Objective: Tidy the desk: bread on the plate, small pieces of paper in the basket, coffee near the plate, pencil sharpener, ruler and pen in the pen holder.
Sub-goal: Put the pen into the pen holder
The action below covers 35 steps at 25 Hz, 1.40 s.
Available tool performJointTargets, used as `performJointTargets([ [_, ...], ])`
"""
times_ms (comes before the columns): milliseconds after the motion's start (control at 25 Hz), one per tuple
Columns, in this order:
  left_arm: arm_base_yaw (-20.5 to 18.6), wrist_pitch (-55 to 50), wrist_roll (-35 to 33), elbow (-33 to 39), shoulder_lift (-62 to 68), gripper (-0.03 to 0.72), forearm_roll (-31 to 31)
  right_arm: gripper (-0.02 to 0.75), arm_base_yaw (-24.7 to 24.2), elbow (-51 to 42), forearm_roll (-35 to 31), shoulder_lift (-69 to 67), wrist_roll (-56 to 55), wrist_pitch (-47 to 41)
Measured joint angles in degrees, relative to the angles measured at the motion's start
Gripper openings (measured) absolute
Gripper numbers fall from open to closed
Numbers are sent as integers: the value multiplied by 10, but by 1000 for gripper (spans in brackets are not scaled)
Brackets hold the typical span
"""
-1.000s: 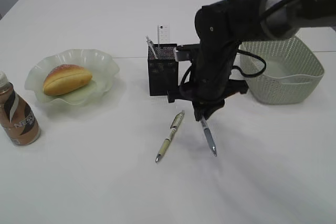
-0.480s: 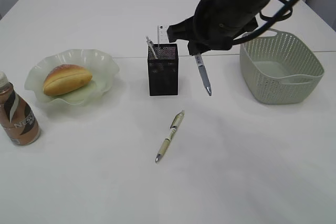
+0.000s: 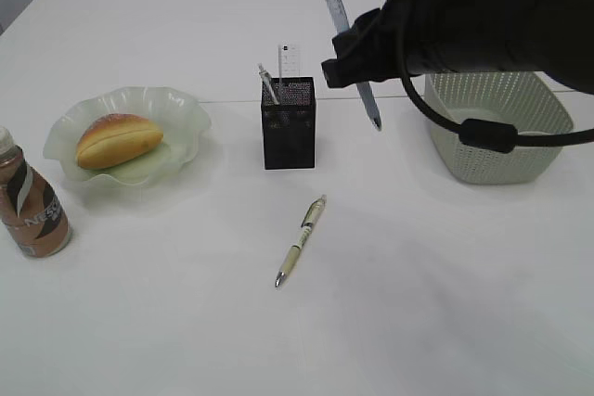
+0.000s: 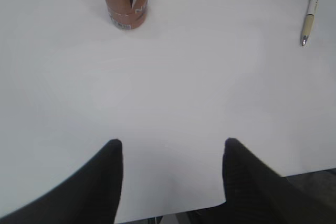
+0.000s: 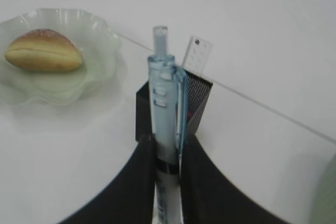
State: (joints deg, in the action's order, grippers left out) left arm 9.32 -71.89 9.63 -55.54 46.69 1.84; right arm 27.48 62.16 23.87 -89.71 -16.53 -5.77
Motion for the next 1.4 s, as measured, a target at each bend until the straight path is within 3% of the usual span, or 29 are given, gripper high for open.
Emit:
performJointTargets([
  [200,0,0,0,0,0,433,34,99,-7,-2,33,-17,1,126],
  [760,0,0,0,0,0,430,61,99,-35,42,-37,-174,7,351],
  [1120,0,0,0,0,0,426,68,99,-35,153,-85,-247,30,364],
  [1400,0,0,0,0,0,425,76,99,-38,232,-92,-307,34,327],
])
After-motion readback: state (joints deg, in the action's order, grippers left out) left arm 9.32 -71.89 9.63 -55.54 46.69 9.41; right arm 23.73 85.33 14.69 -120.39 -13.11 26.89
